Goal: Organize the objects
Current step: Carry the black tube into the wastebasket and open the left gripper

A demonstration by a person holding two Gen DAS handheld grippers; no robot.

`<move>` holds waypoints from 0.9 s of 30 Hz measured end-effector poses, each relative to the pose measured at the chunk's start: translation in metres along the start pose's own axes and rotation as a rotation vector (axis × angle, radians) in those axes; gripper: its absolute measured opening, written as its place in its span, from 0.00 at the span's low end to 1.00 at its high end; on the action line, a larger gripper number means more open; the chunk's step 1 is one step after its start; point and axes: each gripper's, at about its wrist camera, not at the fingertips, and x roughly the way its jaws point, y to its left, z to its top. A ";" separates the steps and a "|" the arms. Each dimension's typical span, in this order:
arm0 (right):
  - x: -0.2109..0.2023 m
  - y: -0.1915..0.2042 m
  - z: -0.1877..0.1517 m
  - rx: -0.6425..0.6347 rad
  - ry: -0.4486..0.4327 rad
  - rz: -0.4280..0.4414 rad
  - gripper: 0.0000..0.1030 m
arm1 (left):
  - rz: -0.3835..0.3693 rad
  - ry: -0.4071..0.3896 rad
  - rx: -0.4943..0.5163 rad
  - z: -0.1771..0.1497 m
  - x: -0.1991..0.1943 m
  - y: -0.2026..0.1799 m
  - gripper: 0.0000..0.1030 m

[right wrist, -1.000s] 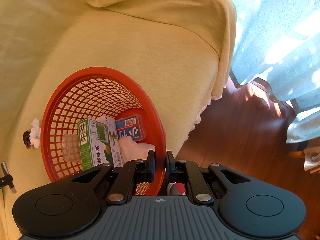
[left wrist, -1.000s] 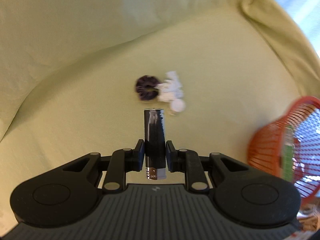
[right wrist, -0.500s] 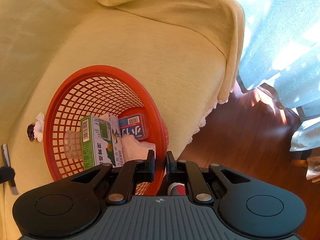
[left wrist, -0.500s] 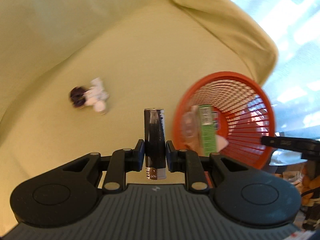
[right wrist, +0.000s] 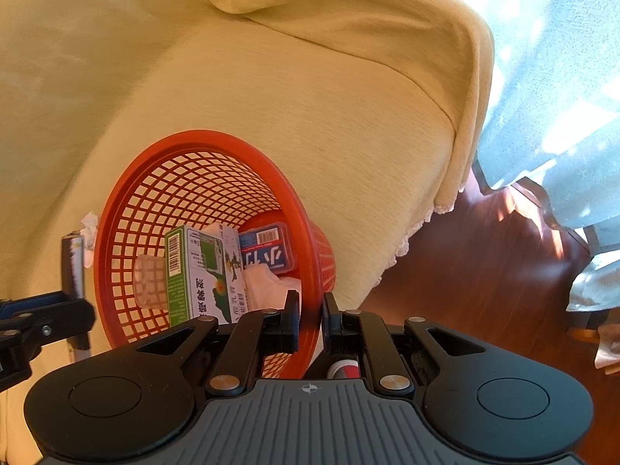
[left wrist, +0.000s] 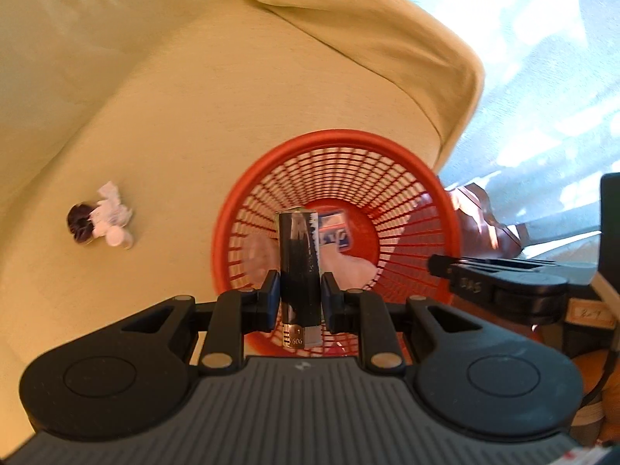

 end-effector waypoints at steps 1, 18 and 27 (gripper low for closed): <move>0.000 -0.001 0.000 0.000 0.000 0.002 0.07 | -0.003 0.002 0.007 0.001 0.000 -0.003 0.17; 0.002 -0.003 -0.001 0.000 0.009 0.012 0.07 | -0.025 0.013 0.035 0.010 0.009 -0.018 0.17; 0.002 -0.003 -0.001 0.000 0.008 0.012 0.07 | -0.014 0.017 0.020 0.009 0.007 -0.013 0.21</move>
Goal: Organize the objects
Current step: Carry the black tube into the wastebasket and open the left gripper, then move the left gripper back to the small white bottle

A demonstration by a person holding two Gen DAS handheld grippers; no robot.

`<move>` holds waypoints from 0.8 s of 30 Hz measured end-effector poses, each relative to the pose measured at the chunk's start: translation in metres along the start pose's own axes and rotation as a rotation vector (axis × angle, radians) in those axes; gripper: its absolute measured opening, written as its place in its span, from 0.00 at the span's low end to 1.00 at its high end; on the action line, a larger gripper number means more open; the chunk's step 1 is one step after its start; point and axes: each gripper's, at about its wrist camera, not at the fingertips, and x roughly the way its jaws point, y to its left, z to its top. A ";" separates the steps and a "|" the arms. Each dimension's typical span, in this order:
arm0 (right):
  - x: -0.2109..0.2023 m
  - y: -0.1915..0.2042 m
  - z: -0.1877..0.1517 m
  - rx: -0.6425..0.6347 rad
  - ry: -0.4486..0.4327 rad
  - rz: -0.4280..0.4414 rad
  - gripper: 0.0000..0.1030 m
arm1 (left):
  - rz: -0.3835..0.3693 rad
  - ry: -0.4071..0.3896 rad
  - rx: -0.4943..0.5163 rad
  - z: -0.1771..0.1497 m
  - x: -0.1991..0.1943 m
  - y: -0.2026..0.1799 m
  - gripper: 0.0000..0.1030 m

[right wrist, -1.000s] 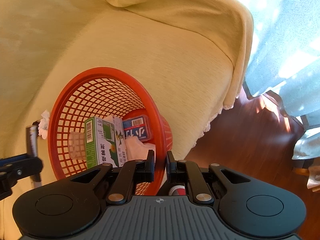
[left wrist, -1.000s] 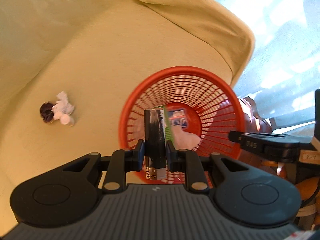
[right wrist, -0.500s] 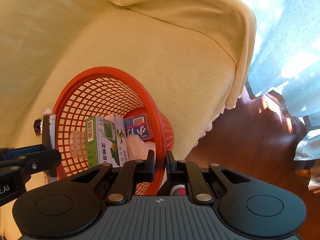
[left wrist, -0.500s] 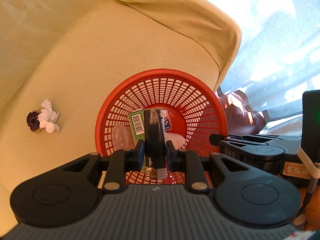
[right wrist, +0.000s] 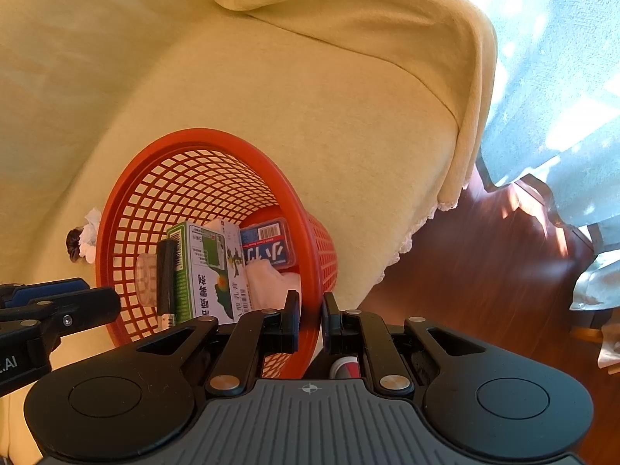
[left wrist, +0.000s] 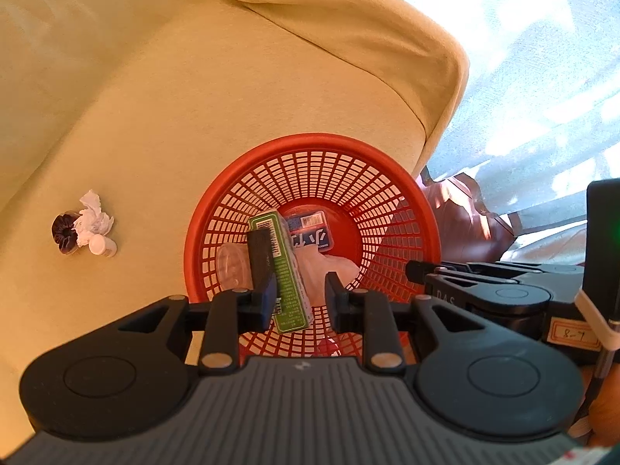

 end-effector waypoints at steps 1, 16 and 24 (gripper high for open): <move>0.000 0.000 0.000 0.000 0.000 0.000 0.07 | 0.001 0.000 -0.003 -0.001 -0.001 0.001 0.22; 0.000 0.003 0.000 0.005 -0.004 -0.017 0.07 | 0.080 -0.005 -0.104 -0.029 -0.018 0.068 0.23; 0.001 0.003 0.001 0.011 0.002 -0.031 0.07 | 0.147 -0.021 -0.194 -0.049 -0.030 0.127 0.30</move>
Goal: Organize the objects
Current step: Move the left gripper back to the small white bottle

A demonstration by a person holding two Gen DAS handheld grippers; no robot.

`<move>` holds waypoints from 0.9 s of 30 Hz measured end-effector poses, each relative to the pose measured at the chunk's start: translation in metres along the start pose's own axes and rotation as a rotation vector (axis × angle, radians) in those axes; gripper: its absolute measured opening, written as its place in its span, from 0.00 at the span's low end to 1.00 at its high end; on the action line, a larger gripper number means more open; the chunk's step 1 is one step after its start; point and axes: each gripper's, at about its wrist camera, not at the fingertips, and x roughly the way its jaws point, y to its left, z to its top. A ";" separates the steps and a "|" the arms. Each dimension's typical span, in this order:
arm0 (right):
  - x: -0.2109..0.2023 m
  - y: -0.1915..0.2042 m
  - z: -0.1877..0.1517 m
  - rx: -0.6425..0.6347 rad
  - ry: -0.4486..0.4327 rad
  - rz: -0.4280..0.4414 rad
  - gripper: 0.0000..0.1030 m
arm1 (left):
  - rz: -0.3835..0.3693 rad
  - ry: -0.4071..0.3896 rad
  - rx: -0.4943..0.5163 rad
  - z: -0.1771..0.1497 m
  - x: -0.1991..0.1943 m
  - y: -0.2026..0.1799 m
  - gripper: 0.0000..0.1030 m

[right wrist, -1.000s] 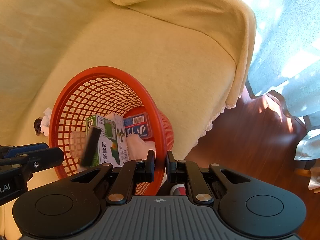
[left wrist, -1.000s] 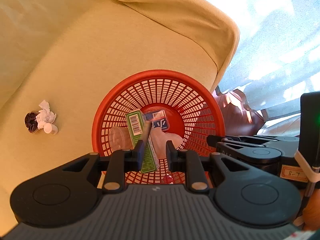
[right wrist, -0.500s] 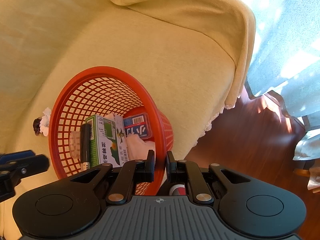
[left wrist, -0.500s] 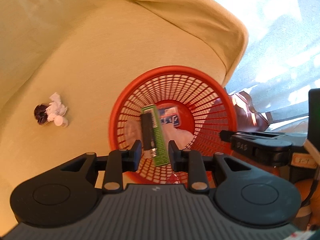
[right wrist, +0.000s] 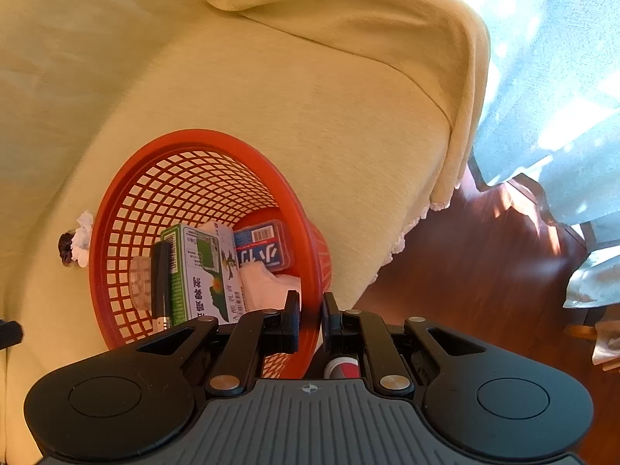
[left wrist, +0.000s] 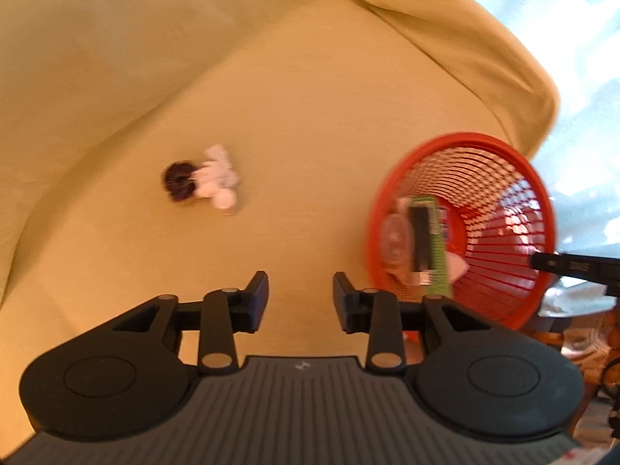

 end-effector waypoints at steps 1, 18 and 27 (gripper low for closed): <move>0.001 0.000 0.000 0.003 0.001 -0.002 0.07 | 0.001 -0.005 -0.009 0.000 0.000 0.008 0.31; 0.000 -0.002 -0.001 0.072 0.024 -0.049 0.07 | 0.061 -0.088 -0.028 0.018 0.039 0.103 0.32; -0.001 0.000 0.000 0.112 0.022 -0.076 0.07 | 0.017 -0.106 0.089 0.035 0.091 0.092 0.31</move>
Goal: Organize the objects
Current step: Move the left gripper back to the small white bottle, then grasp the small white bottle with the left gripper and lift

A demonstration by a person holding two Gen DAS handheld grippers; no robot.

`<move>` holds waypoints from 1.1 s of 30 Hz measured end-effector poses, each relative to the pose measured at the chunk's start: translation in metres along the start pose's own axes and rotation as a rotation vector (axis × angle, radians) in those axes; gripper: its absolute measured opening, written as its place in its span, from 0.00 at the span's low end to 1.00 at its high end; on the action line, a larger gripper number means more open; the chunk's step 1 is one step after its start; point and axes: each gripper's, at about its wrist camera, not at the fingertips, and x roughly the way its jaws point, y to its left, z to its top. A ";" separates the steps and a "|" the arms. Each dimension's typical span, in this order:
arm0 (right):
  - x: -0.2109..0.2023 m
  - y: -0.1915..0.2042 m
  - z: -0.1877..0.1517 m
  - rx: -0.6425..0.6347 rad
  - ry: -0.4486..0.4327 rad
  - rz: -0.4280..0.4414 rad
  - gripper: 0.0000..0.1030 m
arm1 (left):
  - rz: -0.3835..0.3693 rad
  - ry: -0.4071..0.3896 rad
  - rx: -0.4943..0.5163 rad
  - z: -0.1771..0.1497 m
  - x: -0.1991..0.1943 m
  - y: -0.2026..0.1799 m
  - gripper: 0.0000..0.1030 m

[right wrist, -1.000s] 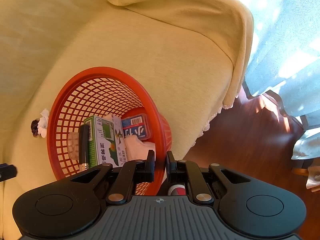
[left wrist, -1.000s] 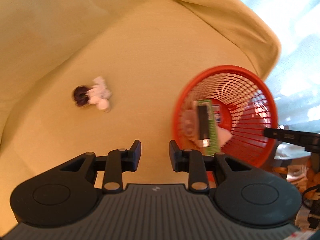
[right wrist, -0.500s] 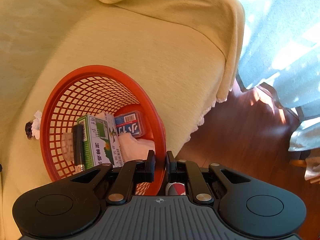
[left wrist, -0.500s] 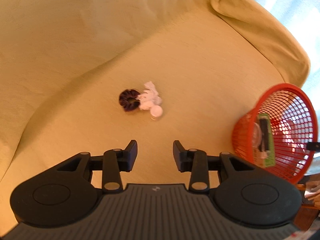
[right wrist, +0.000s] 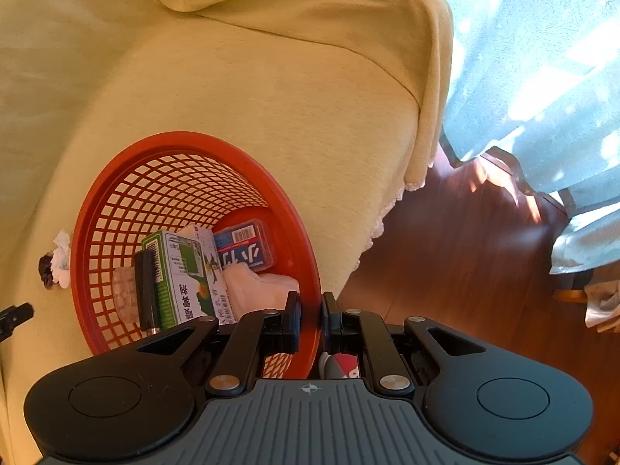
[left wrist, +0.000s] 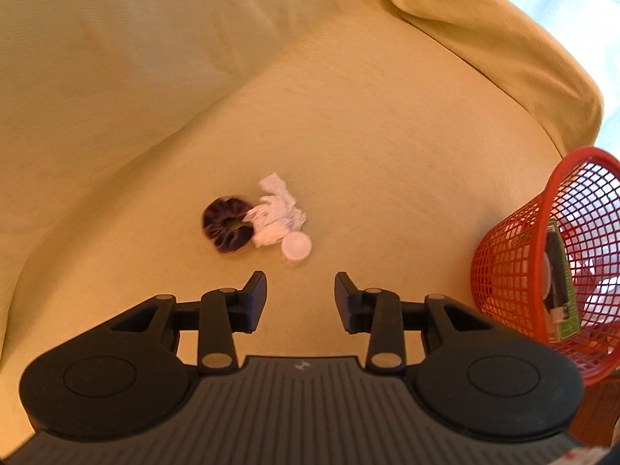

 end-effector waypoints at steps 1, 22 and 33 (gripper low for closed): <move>0.000 0.000 0.000 0.005 0.001 -0.003 0.07 | -0.002 -0.003 0.015 0.001 0.006 -0.001 0.31; 0.003 -0.001 -0.001 0.053 0.003 -0.025 0.07 | -0.006 0.094 -0.001 0.024 0.093 0.001 0.20; 0.002 -0.004 -0.002 0.040 0.004 0.001 0.07 | -0.002 0.054 -0.030 0.009 0.038 0.002 0.20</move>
